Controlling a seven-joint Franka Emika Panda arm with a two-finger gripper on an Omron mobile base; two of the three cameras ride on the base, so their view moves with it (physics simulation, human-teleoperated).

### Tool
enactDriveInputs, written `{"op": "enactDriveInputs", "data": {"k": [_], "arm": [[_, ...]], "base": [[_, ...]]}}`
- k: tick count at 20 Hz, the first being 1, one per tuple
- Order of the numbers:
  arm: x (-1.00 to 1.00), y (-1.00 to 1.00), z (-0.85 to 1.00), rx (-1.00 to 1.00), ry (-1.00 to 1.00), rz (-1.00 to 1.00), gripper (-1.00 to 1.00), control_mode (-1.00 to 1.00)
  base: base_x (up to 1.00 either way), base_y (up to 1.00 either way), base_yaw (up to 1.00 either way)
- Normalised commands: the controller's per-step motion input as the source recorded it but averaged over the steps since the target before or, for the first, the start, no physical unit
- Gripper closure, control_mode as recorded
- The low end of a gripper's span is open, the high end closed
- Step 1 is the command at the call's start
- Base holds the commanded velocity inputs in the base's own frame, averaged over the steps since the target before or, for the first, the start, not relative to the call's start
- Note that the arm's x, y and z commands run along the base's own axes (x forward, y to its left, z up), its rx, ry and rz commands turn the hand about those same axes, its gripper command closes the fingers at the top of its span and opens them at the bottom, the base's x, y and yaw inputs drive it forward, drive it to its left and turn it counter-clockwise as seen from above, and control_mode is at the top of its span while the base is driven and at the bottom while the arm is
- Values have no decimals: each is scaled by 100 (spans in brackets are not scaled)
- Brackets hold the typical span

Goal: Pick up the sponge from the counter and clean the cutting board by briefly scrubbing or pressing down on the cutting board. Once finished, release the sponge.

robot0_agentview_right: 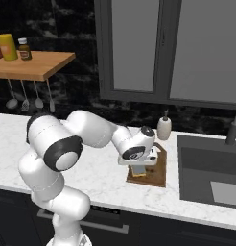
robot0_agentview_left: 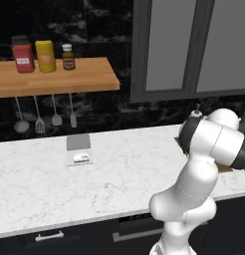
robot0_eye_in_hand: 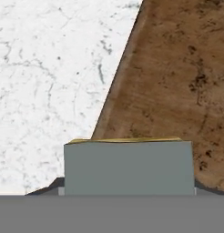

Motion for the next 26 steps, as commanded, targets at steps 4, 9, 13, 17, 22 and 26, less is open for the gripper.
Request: {"op": "enactDriveInputs", "data": {"k": [4, 9, 13, 17, 22, 26], "arm": [[-6, 74, -15, 0, 0, 0, 100, -100], [-8, 67, 12, 0, 0, 0, 100, -100], [-8, 61, 41, -1, 0, 0, 100, -100], [-9, 50, 62, -5, 0, 0, 100, -100], [-12, 77, 2, -1, 0, 0, 100, -100], [-5, 83, -15, 0, 0, 0, 100, -100]], "base": [[0, 0, 0], [0, 0, 0], [0, 0, 0], [0, 0, 0], [0, 0, 0], [0, 0, 0]]}}
